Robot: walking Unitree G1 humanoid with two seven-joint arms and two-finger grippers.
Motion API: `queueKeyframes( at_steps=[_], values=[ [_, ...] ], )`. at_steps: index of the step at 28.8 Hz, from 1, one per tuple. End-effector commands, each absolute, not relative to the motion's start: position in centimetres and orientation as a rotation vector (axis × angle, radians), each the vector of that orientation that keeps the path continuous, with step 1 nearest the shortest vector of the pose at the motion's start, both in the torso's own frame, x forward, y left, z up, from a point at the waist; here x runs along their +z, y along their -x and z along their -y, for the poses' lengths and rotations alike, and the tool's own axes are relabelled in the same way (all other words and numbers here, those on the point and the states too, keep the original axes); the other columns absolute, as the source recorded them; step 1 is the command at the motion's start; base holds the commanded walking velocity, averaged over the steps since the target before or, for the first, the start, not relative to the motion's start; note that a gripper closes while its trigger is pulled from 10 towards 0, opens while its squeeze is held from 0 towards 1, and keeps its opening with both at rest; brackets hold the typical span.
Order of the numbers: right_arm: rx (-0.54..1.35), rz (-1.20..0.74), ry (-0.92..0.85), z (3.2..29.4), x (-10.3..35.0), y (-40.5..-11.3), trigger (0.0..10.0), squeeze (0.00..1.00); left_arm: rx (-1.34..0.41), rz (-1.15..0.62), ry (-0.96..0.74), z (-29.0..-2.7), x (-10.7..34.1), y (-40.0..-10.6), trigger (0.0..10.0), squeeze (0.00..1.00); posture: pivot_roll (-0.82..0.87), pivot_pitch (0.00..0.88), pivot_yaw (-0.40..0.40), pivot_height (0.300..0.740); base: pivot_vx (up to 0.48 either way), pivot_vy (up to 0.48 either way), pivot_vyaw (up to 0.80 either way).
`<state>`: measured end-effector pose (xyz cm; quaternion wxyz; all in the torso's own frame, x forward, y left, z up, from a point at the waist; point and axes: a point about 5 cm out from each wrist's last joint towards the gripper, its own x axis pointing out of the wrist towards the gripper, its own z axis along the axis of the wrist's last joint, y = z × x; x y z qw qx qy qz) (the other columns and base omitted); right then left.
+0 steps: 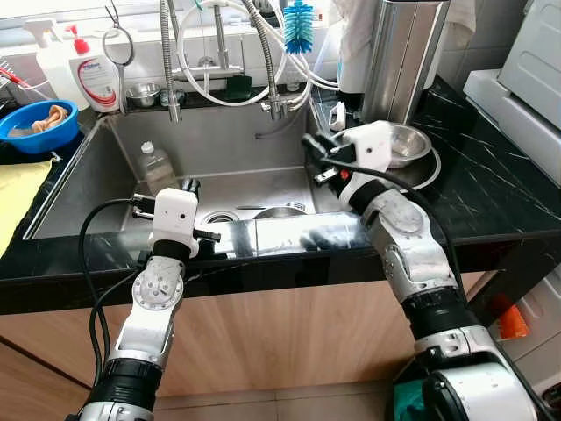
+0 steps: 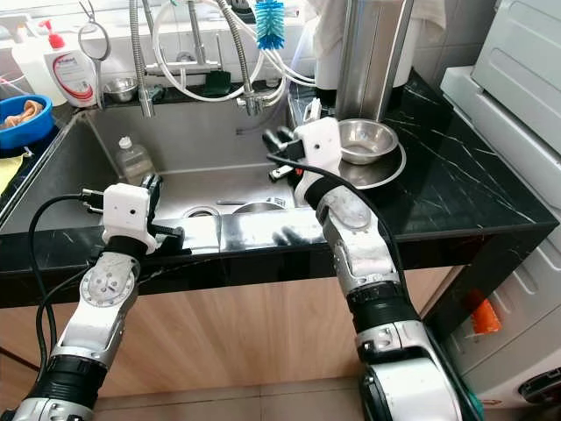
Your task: Kitchen organization
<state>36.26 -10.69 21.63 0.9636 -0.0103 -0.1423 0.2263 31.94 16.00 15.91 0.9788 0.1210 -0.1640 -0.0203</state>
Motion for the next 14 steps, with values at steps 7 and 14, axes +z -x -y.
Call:
queueKeyframes(
  at_steps=[7, 14],
  values=[
    [0.152, 0.386, -0.030, 15.9, 21.1, -34.1, 10.0, 0.00, -0.050, 0.356, -0.228, -15.8, 16.4, -31.6, 10.0, 0.00, -0.21, 0.000, 0.037, 0.731, 0.000, 0.000, 0.00],
    [0.088, 0.378, -0.029, 16.6, 20.5, -32.9, 10.0, 0.00, -0.048, 0.359, -0.231, -15.5, 16.9, -32.3, 10.0, 0.00, -0.23, 0.000, 0.038, 0.731, 0.000, 0.000, 0.00]
  ],
)
